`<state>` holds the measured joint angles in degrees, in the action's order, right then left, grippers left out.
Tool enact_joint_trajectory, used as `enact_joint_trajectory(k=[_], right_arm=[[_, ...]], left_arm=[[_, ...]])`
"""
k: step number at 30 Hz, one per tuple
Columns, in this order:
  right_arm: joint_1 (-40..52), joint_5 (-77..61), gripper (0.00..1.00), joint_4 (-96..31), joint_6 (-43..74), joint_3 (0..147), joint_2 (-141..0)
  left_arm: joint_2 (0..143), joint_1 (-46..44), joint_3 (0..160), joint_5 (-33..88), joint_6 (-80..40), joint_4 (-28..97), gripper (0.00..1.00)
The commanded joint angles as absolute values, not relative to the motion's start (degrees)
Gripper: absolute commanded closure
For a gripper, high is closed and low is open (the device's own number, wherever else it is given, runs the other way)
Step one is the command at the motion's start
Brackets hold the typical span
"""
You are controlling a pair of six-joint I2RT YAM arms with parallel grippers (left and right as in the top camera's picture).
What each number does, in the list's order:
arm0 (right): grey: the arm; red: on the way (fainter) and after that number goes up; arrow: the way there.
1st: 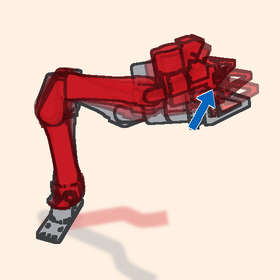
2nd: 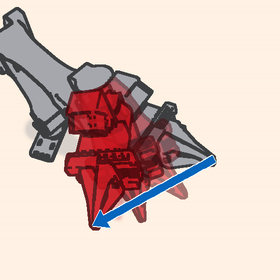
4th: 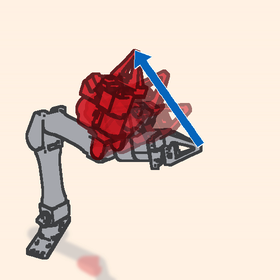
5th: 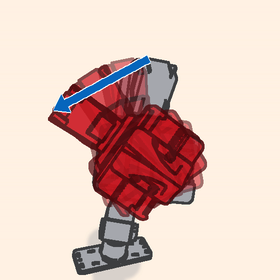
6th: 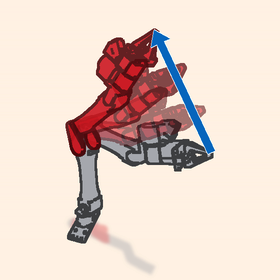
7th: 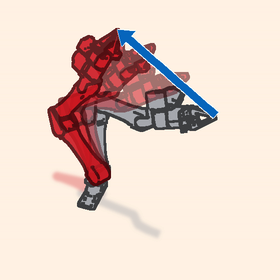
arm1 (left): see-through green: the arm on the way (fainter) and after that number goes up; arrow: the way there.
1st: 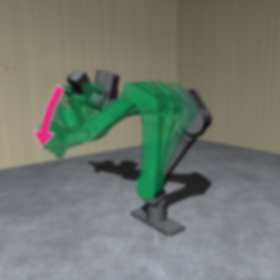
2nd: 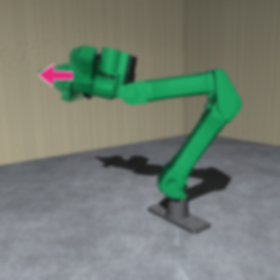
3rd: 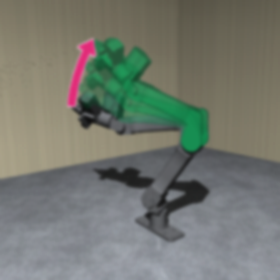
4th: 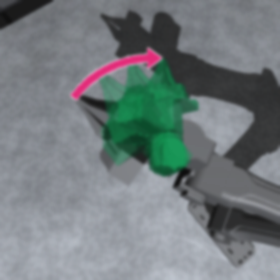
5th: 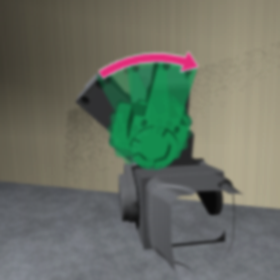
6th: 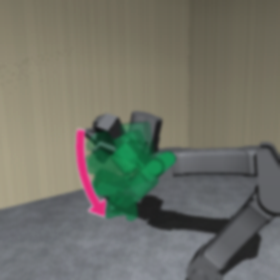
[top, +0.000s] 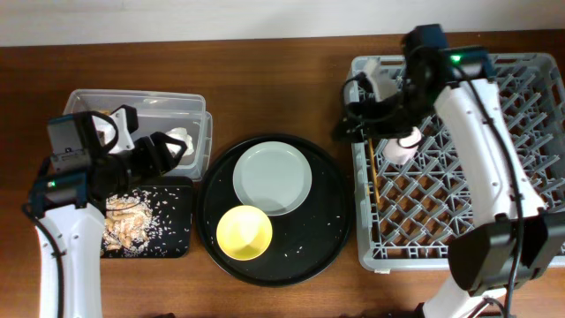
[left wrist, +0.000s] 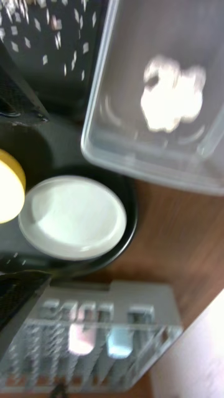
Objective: Sort waste into correct bins and load items into the dishwasher rack
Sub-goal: 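Reach the right gripper to the yellow bowl and grasp its rim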
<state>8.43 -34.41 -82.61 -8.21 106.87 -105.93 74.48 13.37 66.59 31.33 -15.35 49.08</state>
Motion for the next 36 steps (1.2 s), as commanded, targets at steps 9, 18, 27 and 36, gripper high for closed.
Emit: enact_joint_trajectory(k=[9,18,27,36], right_arm=[[48.73,-21.98,0.28,-57.56,5.02,91.20,-105.49],[60.31,-14.28,0.44,-34.61,5.45,75.26,-105.49],[60.36,-14.26,0.52,-23.64,5.43,67.77,-105.49],[60.36,-13.30,0.57,-24.82,5.48,67.37,-107.74]], left_arm=[[74.28,24.71,66.57,26.48,-14.44,50.81,0.01],[74.28,24.71,66.57,26.48,-14.41,50.81,0.01],[74.28,24.71,66.57,26.48,-14.44,50.81,0.01],[74.28,24.71,66.57,26.48,-14.41,50.81,0.01]])
